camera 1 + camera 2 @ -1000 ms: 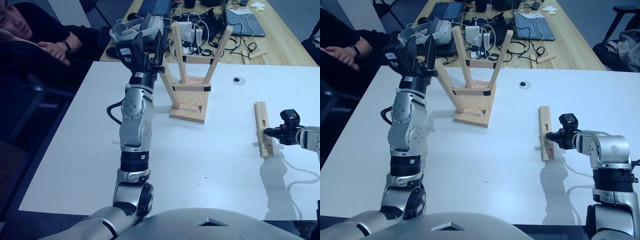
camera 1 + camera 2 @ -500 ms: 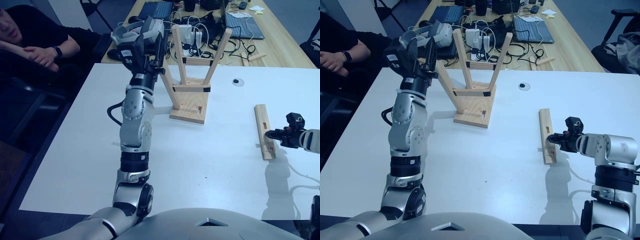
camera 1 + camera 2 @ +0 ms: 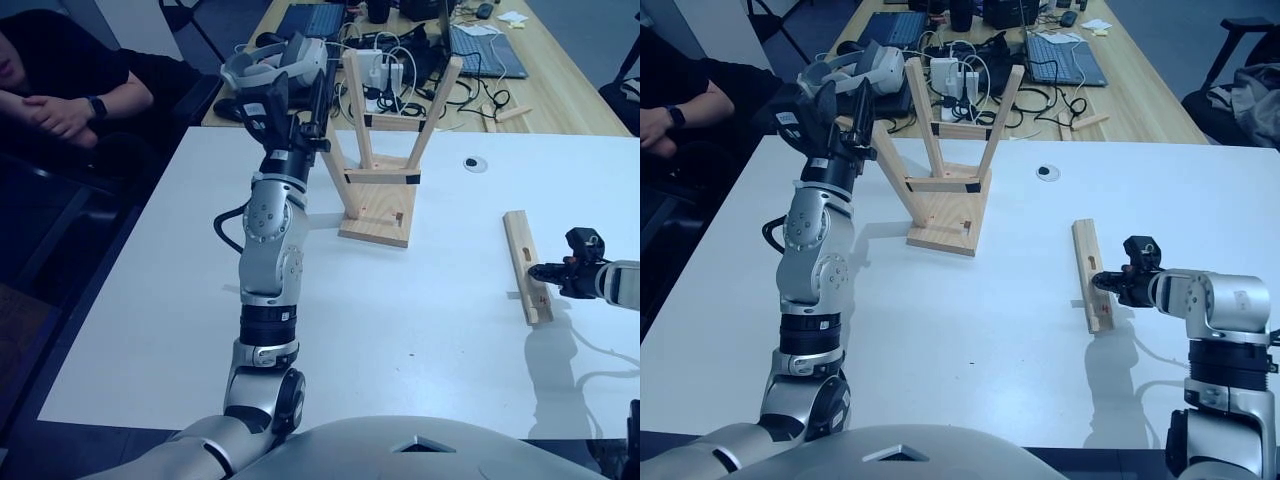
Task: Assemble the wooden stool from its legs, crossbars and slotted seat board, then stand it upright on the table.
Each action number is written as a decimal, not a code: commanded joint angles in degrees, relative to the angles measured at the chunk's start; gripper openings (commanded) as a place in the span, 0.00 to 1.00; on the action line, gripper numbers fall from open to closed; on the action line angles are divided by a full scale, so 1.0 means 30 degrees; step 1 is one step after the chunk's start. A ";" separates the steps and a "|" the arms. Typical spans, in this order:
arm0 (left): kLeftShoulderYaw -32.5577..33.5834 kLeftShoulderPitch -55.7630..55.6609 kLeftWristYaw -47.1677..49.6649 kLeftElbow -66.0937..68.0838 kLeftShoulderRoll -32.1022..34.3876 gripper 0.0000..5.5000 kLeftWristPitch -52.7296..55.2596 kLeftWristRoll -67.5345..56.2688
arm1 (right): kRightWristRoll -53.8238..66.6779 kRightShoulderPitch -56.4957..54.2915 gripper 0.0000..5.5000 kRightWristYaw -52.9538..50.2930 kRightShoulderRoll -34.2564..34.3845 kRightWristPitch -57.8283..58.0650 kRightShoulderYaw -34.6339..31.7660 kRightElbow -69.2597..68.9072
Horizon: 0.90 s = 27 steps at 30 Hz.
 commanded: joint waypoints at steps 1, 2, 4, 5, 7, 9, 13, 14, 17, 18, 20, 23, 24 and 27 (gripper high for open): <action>-0.0063 -0.0016 -0.0023 0.0167 0.0081 0.48 0.0245 0.0044 | -0.1234 0.0236 0.21 -0.0459 -0.0506 -0.0240 0.2100 -0.0279; -0.0095 0.0002 -0.0028 0.0174 0.0066 0.48 0.0250 0.0045 | -0.1378 0.0044 0.20 -0.0493 -0.0617 -0.0401 0.2241 -0.0407; -0.0114 0.0064 -0.0059 0.0166 0.0082 0.48 0.0279 0.0031 | -0.1478 -0.0383 0.17 -0.0566 -0.0624 -0.0362 0.2248 -0.0647; -0.0110 0.0094 -0.0079 0.0162 0.0107 0.48 0.0298 0.0020 | -0.1515 -0.0628 0.13 -0.0608 -0.0581 -0.0246 0.2192 -0.0784; -0.0114 0.0167 -0.0124 0.0200 0.0146 0.48 0.0317 0.0014 | -0.1406 -0.1448 0.13 -0.0650 -0.0508 0.0240 0.2026 -0.1327; -0.0131 0.0213 -0.0154 0.0258 0.0150 0.48 0.0310 0.0024 | -0.1313 -0.2369 0.13 -0.0754 -0.0493 0.0660 0.1936 -0.1819; -0.0100 0.0247 -0.0175 0.0247 0.0160 0.48 0.0351 0.0034 | -0.1507 -0.3488 0.13 -0.0579 -0.0993 0.0664 0.2337 -0.2341; -0.0088 0.0258 -0.0168 0.0254 0.0158 0.48 0.0349 0.0041 | -0.1582 -0.3647 0.13 -0.0543 -0.1038 0.0536 0.2408 -0.2221; -0.0099 0.0254 -0.0169 0.0248 0.0140 0.48 0.0371 0.0044 | -0.1554 -0.3503 0.22 -0.0320 -0.1106 0.0361 0.2478 -0.1715; -0.0110 0.0244 -0.0173 0.0237 0.0132 0.48 0.0384 0.0040 | -0.1548 -0.3301 0.23 -0.0274 -0.1144 0.0296 0.2440 -0.1488; -0.0089 0.0293 -0.0212 0.0246 0.0174 0.48 0.0376 0.0032 | -0.1691 -0.2907 0.29 -0.0250 -0.1250 -0.0086 0.2344 -0.0761; -0.0100 0.0406 -0.0205 0.0198 0.0231 0.48 0.0411 0.0103 | -0.1673 -0.2525 0.37 -0.0067 -0.1317 -0.0678 0.2090 0.0139; -0.0123 0.0418 -0.0192 0.0196 0.0219 0.48 0.0409 0.0125 | -0.1710 -0.2417 0.40 -0.0031 -0.1352 -0.0834 0.2069 0.0447; -0.0164 0.0379 -0.0173 0.0223 0.0171 0.48 0.0401 0.0130 | -0.1759 -0.2211 0.48 0.0044 -0.1280 -0.0927 0.2016 0.1022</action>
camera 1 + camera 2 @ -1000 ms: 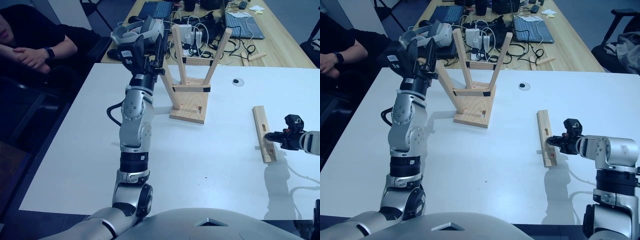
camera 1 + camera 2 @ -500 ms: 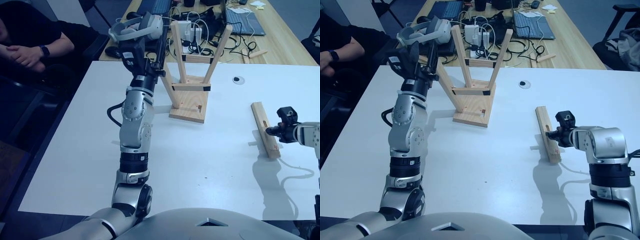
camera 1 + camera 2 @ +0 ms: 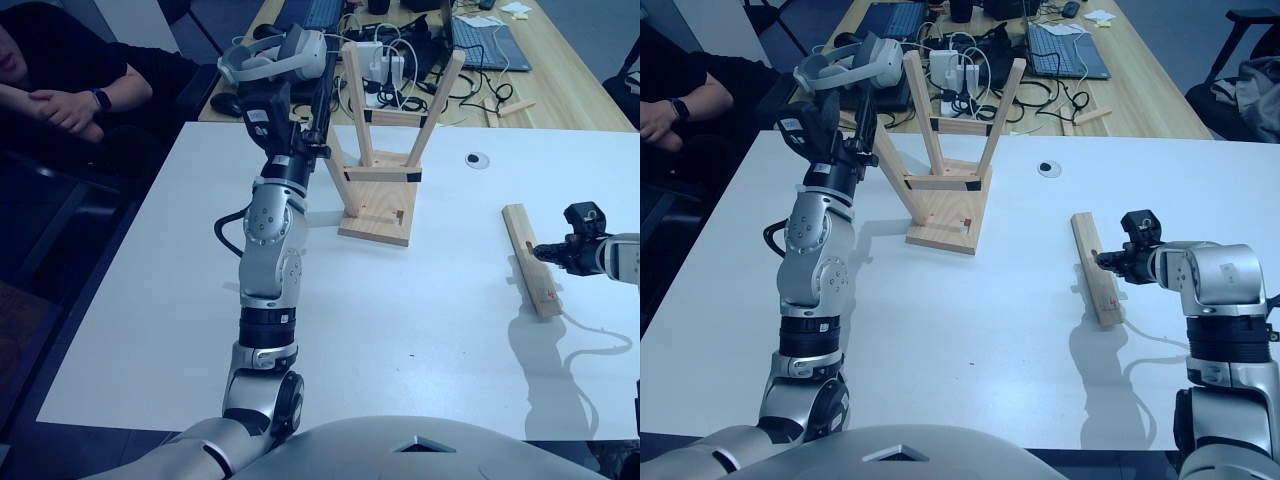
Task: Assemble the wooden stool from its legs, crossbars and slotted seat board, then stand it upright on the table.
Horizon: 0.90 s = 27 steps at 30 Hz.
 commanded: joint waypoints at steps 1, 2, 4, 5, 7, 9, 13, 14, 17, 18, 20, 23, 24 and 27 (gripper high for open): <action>-0.0113 -0.0021 -0.0008 0.0132 0.0082 0.48 0.0209 0.0107 | -0.0092 0.0369 0.50 0.0222 -0.0062 0.0054 -0.0141 0.0534; -0.0114 -0.0033 -0.0009 0.0144 0.0081 0.48 0.0204 0.0110 | -0.0022 0.0512 0.53 0.0299 0.0038 0.0180 -0.0131 0.0562; -0.0109 -0.0031 0.0001 0.0152 0.0089 0.48 0.0209 0.0126 | 0.0079 0.0832 0.60 0.0349 0.0314 0.0328 -0.0129 0.0531; -0.0107 -0.0028 0.0011 0.0148 0.0091 0.48 0.0215 0.0134 | 0.0081 0.0961 0.62 0.0343 0.0433 0.0351 -0.0101 0.0504; -0.0105 -0.0025 0.0021 0.0138 0.0091 0.48 0.0221 0.0139 | 0.0070 0.1147 0.67 0.0352 0.0584 0.0410 -0.0019 0.0432; -0.0095 -0.0023 0.0003 0.0135 0.0097 0.48 0.0213 0.0119 | 0.0070 0.1220 0.72 0.0096 0.0946 0.0778 -0.0303 0.0699; -0.0115 -0.0044 -0.0039 0.0170 0.0081 0.48 0.0168 0.0095 | 0.0481 0.1492 0.72 0.0226 0.1463 0.1410 -0.1077 0.1110; -0.0124 -0.0056 -0.0050 0.0188 0.0075 0.48 0.0159 0.0093 | 0.0431 0.1468 0.72 0.0082 0.1556 0.1327 -0.1267 0.1198; -0.0135 -0.0025 -0.0083 0.0164 0.0113 0.48 0.0194 0.0097 | 0.0237 0.0737 0.72 -0.0542 0.1835 0.1105 -0.1975 0.1215; -0.0136 -0.0023 -0.0099 0.0162 0.0131 0.48 0.0212 0.0098 | 0.0173 0.0474 0.72 -0.0685 0.1835 0.1004 -0.2069 0.1121; -0.0143 -0.0035 -0.0121 0.0223 0.0152 0.48 0.0221 0.0111 | 0.0196 -0.0191 0.72 -0.0872 0.1813 0.1079 -0.2207 0.0825; -0.0178 -0.0044 -0.0114 0.0280 0.0115 0.48 0.0196 0.0132 | 0.0395 -0.0627 0.72 -0.0886 0.1900 0.1515 -0.2170 0.0507; -0.0187 -0.0043 -0.0110 0.0293 0.0099 0.48 0.0185 0.0135 | 0.0470 -0.0607 0.72 -0.0831 0.1948 0.1647 -0.2123 0.0483; -0.0172 -0.0010 -0.0108 0.0305 0.0116 0.48 0.0172 0.0133 | 0.0594 -0.0033 0.72 -0.0453 0.1928 0.1741 -0.1891 0.0642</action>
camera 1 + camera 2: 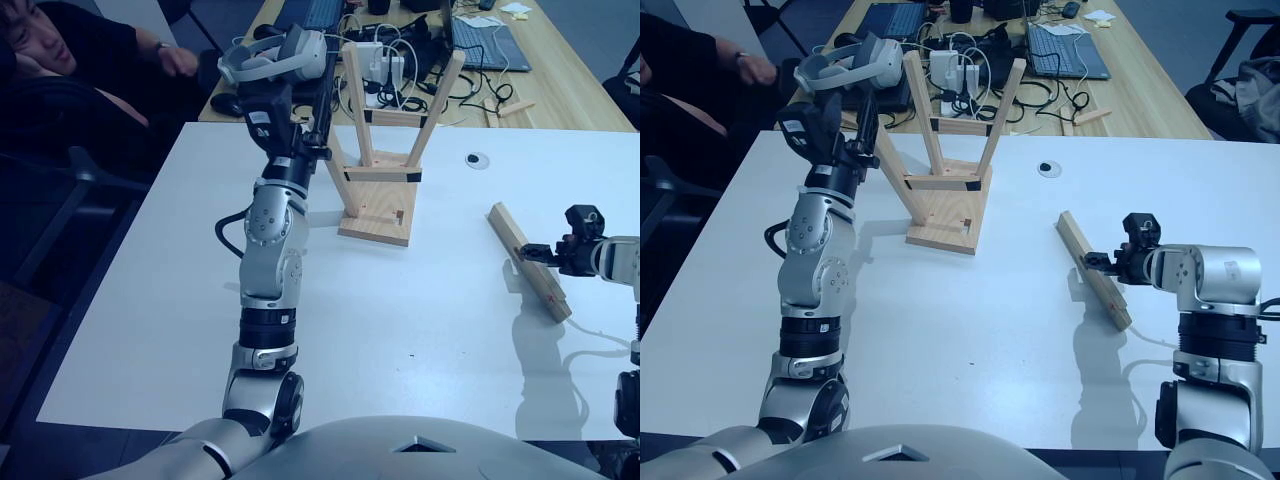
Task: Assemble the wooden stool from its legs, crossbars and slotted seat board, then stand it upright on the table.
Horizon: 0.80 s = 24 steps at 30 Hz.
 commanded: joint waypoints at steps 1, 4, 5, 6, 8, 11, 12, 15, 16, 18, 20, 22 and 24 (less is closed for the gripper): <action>-0.0083 -0.0016 -0.0069 0.0232 0.0151 0.48 0.0170 0.0117 | 0.0205 0.0490 0.72 0.0400 0.0018 0.0126 0.0221 0.0122; -0.0037 0.0014 -0.0124 0.0393 0.0290 0.48 0.0149 0.0172 | -0.0149 0.0439 0.72 0.0328 -0.0053 -0.0623 0.0361 0.0239; -0.0040 0.0005 -0.0146 0.0456 0.0308 0.48 0.0125 0.0182 | -0.0211 0.0365 0.72 0.0268 -0.0030 -0.0719 0.0351 0.0277; -0.0051 -0.0015 -0.0160 0.0513 0.0316 0.48 0.0099 0.0192 | -0.0303 0.0294 0.72 0.0166 -0.0037 -0.0835 0.0324 0.0383; -0.0080 -0.0037 -0.0172 0.0604 0.0331 0.48 0.0042 0.0206 | -0.0507 0.0154 0.72 -0.0039 -0.0048 -0.1129 0.0150 0.0760; -0.0156 0.0130 -0.0171 0.0596 0.0316 0.48 -0.0020 0.0256 | -0.1020 0.0015 0.72 -0.0667 -0.0258 -0.1961 -0.0353 0.1923; -0.0175 0.0172 -0.0171 0.0578 0.0313 0.48 -0.0016 0.0268 | -0.1167 -0.0008 0.72 -0.0869 -0.0266 -0.2219 -0.0612 0.2370; -0.0170 0.0221 -0.0185 0.0575 0.0334 0.48 -0.0013 0.0311 | -0.1340 -0.0319 0.72 -0.1511 0.0010 -0.2855 -0.1660 0.3740; -0.0162 0.0221 -0.0201 0.0618 0.0351 0.48 -0.0034 0.0325 | -0.1189 -0.0531 0.72 -0.1715 0.0219 -0.2996 -0.2260 0.4175; -0.0146 0.0260 -0.0209 0.0653 0.0367 0.48 -0.0062 0.0370 | -0.0976 -0.1077 0.72 -0.2376 0.0592 -0.3334 -0.3610 0.5153; -0.0161 0.0346 -0.0202 0.0681 0.0368 0.48 -0.0100 0.0411 | -0.0932 -0.1542 0.72 -0.3007 0.0855 -0.3771 -0.4615 0.5884; -0.0188 0.0414 -0.0201 0.0693 0.0370 0.48 -0.0098 0.0436 | -0.1094 -0.1679 0.72 -0.3366 0.0842 -0.4245 -0.4841 0.6303; -0.0201 0.0459 -0.0204 0.0678 0.0385 0.48 -0.0069 0.0450 | -0.1372 -0.1548 0.72 -0.3566 0.0679 -0.4426 -0.4637 0.6558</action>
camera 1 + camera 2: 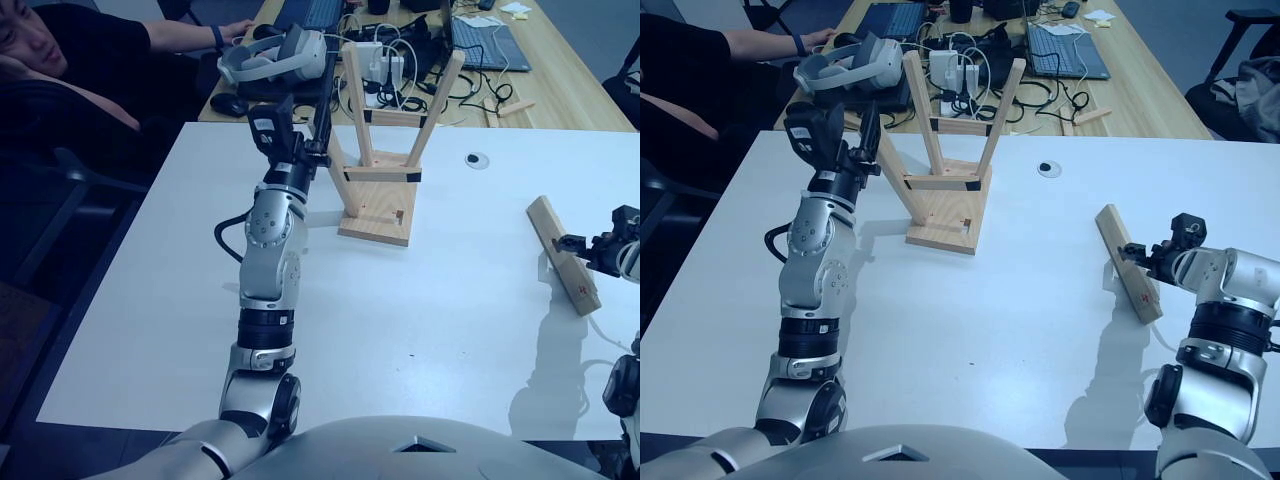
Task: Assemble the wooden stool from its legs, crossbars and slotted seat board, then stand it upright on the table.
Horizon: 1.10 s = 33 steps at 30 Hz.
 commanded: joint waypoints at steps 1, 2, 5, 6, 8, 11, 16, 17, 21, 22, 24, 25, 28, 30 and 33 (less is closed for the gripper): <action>-0.0092 0.0183 -0.0044 0.0119 0.0062 0.48 0.0012 0.0118 | -0.0482 -0.0108 0.72 -0.0440 -0.0146 -0.0321 0.0232 0.0490; -0.0095 0.0188 -0.0044 0.0118 0.0067 0.48 0.0018 0.0120 | -0.0645 0.0050 0.72 -0.0427 -0.0247 -0.0377 0.0450 0.0551; -0.0097 0.0185 -0.0042 0.0126 0.0076 0.48 0.0013 0.0125 | -0.0817 0.0231 0.72 -0.0235 -0.0243 -0.0630 0.0698 0.0578; -0.0095 0.0175 -0.0044 0.0139 0.0079 0.48 0.0008 0.0126 | -0.0775 0.0210 0.72 -0.0118 -0.0188 -0.0664 0.0751 0.0493; -0.0089 0.0138 -0.0050 0.0176 0.0079 0.48 -0.0008 0.0120 | -0.0778 0.0277 0.72 0.0227 -0.0286 -0.0482 0.1109 0.0481; -0.0068 0.0075 -0.0049 0.0201 0.0070 0.48 -0.0009 0.0094 | -0.0920 0.0815 0.72 0.1149 -0.0635 -0.0259 0.2014 0.0941; -0.0011 -0.0020 -0.0119 0.0293 0.0143 0.48 0.0028 0.0058 | -0.0956 0.1532 0.72 0.1910 -0.0908 -0.0369 0.2335 0.2175; -0.0004 -0.0038 -0.0140 0.0303 0.0162 0.48 0.0037 0.0057 | -0.0919 0.1631 0.72 0.2006 -0.0899 -0.0377 0.2397 0.2313; 0.0019 -0.0231 -0.0181 0.0411 0.0173 0.48 0.0034 0.0045 | -0.0719 0.2106 0.59 0.2306 -0.0655 -0.0094 0.2620 0.2222; 0.0023 -0.0261 -0.0189 0.0435 0.0172 0.48 0.0027 0.0041 | -0.0669 0.2196 0.56 0.2329 -0.0605 -0.0014 0.2621 0.2123; 0.0057 -0.0312 -0.0192 0.0478 0.0185 0.48 0.0019 0.0028 | -0.0446 0.2409 0.50 0.2507 -0.0487 0.0331 0.2570 0.1922; 0.0080 -0.0350 -0.0192 0.0495 0.0197 0.48 0.0021 0.0021 | -0.0380 0.2510 0.49 0.2552 -0.0413 0.0457 0.2546 0.1839; 0.0183 -0.0575 -0.0161 0.0514 0.0216 0.48 0.0057 -0.0034 | -0.0402 0.2835 0.39 0.2445 -0.0119 0.0517 0.2438 0.1868; 0.0291 -0.0806 -0.0099 0.0506 0.0168 0.48 0.0058 -0.0103 | -0.0414 0.3057 0.37 0.2236 0.0104 0.0453 0.2220 0.1831; 0.0345 -0.0815 0.0011 0.0384 0.0095 0.48 0.0050 -0.0098 | -0.0174 0.3038 0.37 0.2181 0.0642 -0.1078 0.1561 0.0799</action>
